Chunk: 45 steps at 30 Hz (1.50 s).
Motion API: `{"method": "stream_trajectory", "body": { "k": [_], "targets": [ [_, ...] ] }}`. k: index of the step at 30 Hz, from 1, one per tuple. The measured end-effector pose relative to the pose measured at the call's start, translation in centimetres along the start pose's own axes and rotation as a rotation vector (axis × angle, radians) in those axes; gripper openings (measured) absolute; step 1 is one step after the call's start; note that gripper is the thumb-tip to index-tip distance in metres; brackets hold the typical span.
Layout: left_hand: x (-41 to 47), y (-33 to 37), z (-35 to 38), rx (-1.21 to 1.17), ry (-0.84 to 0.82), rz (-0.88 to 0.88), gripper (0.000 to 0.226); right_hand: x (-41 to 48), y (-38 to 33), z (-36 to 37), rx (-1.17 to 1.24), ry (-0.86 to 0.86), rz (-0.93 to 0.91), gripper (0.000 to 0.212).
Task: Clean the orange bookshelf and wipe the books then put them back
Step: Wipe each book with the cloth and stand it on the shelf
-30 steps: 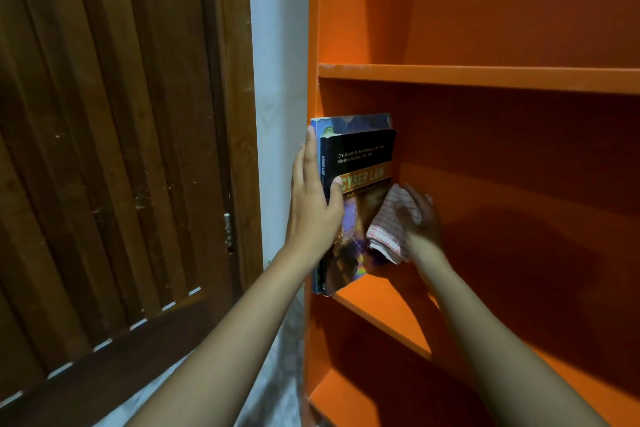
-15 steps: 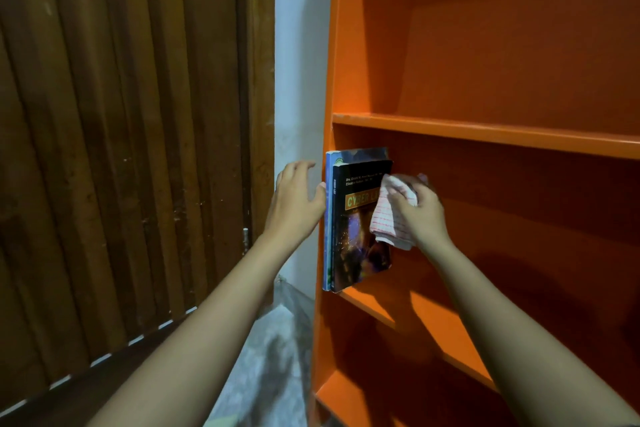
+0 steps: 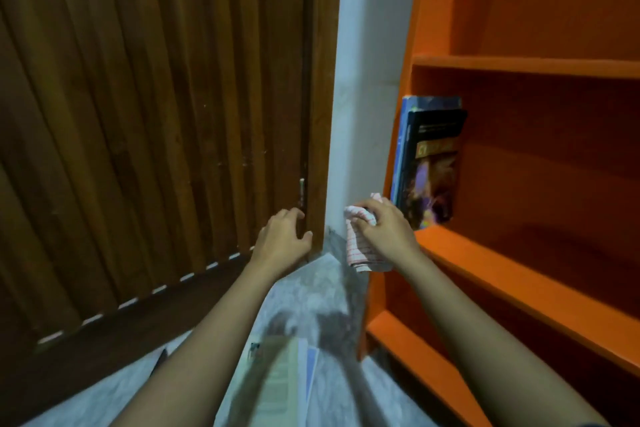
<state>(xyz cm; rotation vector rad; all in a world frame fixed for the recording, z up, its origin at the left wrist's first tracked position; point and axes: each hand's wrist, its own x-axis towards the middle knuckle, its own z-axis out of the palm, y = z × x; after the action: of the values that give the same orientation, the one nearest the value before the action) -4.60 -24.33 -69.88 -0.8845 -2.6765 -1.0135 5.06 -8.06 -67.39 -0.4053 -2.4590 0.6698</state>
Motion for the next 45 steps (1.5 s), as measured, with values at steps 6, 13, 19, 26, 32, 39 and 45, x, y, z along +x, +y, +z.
{"method": "stream_trajectory", "body": {
  "k": [6, 13, 19, 26, 32, 39, 45],
  "targets": [
    [-2.3, -10.5, 5.5, 0.045, -0.198, -0.242, 0.042, -3.1, 3.7, 11.5, 0.033, -0.318, 0.126, 0.022],
    [-6.6, -21.5, 12.9, -0.015, -0.346, -0.53, 0.034, -7.3, 9.4, 24.3, 0.044, -0.655, 0.338, 0.023],
    [-10.2, -27.3, 18.2, -0.108, -0.469, -0.736, 0.045, -10.4, 12.5, 31.2, 0.075, -0.775, 0.476, 0.028],
    [-11.2, -29.1, 21.3, -0.366, -0.459, -0.844, 0.043, -12.1, 14.4, 35.0, 0.152, -0.798, 0.677, 0.039],
    [-11.7, -29.8, 21.8, -0.561, -0.357, -0.906, 0.038, -13.5, 14.7, 35.5, 0.206, -0.707, 0.726, 0.042],
    [-12.1, -30.9, 21.4, -0.723, -0.305, -0.978, 0.038, -13.9, 13.7, 35.7, 0.261, -0.776, 0.703, 0.051],
    [-13.2, -33.1, 21.6, -0.836, -0.298, -1.001, 0.047, -14.2, 13.0, 35.6, 0.37, -0.771, 0.541, 0.054]
  ]
}}
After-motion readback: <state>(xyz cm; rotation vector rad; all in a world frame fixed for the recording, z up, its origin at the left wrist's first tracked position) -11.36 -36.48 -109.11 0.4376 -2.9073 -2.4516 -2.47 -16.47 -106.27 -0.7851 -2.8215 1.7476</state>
